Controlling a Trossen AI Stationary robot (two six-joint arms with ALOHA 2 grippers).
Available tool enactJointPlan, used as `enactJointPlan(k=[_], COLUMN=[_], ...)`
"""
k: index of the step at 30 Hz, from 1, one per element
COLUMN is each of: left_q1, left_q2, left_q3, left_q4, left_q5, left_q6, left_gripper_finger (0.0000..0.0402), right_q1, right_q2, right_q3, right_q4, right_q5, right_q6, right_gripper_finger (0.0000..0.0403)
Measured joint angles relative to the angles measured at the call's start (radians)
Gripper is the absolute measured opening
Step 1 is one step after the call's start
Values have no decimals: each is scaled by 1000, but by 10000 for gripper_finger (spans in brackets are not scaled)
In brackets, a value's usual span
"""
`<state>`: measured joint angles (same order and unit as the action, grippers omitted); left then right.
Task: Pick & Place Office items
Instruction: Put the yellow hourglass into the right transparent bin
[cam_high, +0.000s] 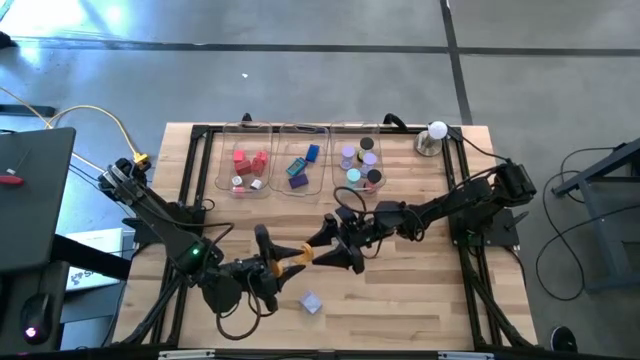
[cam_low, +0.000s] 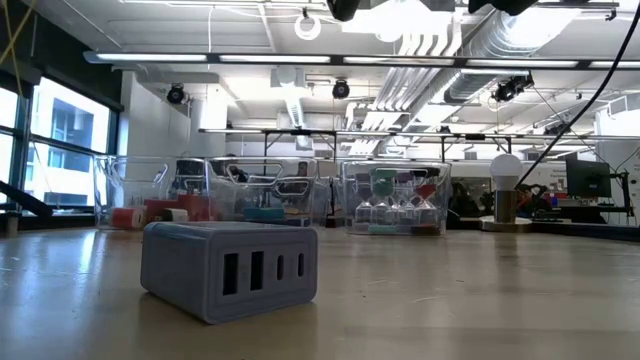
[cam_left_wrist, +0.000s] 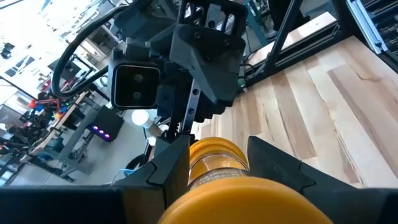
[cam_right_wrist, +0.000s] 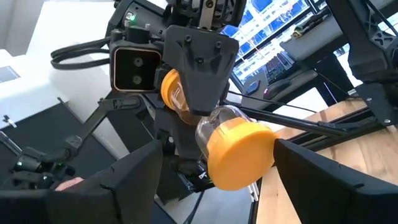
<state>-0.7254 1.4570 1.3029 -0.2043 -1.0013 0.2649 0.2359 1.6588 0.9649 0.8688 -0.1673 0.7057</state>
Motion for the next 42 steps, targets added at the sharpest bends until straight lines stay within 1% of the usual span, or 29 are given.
enactJointPlan(k=[4,9,14,20,25,29,34,42], left_q1=[-13,-50,-67,-62,-61,-61,-51,-42], left_q2=[0,0,0,0,0,0,0,0], left_q3=[0,0,0,0,0,0,0,0], left_q4=[4,59,138,153,189,230,253,254], left_q5=[-4,-55,-44,-44,-42,-8,-7,6], left_q6=[10,80,153,165,201,246,274,280], left_gripper_finger=[148,148,148,148,148,148,148,148], right_q1=[0,-1,-1,0,6,7,6,15], right_q2=[0,0,0,0,0,0,0,0], right_q3=[0,0,0,0,0,0,0,0], right_q4=[-42,-48,10,65,71,72,98,138], right_q5=[2,10,12,8,13,29,30,-19], right_q6=[-29,-23,6,8,24,32,32,31], right_gripper_finger=[297,297,297,297,297,297,297,297])
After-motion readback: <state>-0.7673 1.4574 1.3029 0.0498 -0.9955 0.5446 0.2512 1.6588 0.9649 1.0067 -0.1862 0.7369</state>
